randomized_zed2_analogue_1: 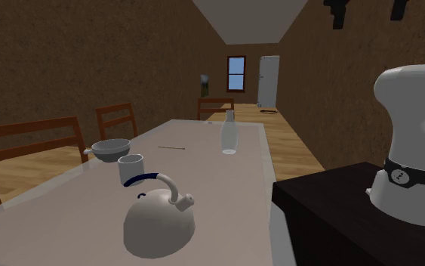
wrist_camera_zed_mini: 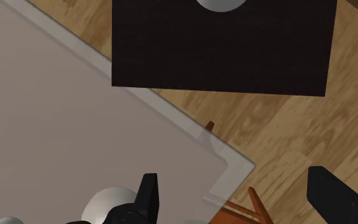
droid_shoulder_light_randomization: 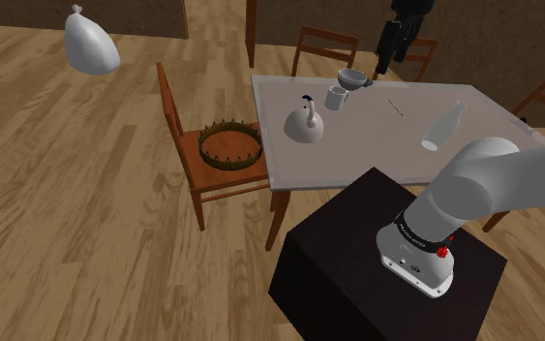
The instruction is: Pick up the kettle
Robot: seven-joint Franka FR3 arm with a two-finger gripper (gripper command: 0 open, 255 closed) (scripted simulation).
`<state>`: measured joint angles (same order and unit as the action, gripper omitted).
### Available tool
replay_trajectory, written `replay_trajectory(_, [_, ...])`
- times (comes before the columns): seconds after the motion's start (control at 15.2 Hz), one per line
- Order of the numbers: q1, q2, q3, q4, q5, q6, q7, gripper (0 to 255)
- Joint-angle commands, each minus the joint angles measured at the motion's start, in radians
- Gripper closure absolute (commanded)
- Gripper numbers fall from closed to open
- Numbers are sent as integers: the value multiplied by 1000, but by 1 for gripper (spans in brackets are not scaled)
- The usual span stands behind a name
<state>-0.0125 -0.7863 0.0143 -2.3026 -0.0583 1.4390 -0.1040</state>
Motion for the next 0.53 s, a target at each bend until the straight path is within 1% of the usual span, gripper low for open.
replay_trajectory(0.0, [0,0,0,0,0,0,0,0])
replay_trajectory(0.46, [-46,219,-24,2,8,189,74,0])
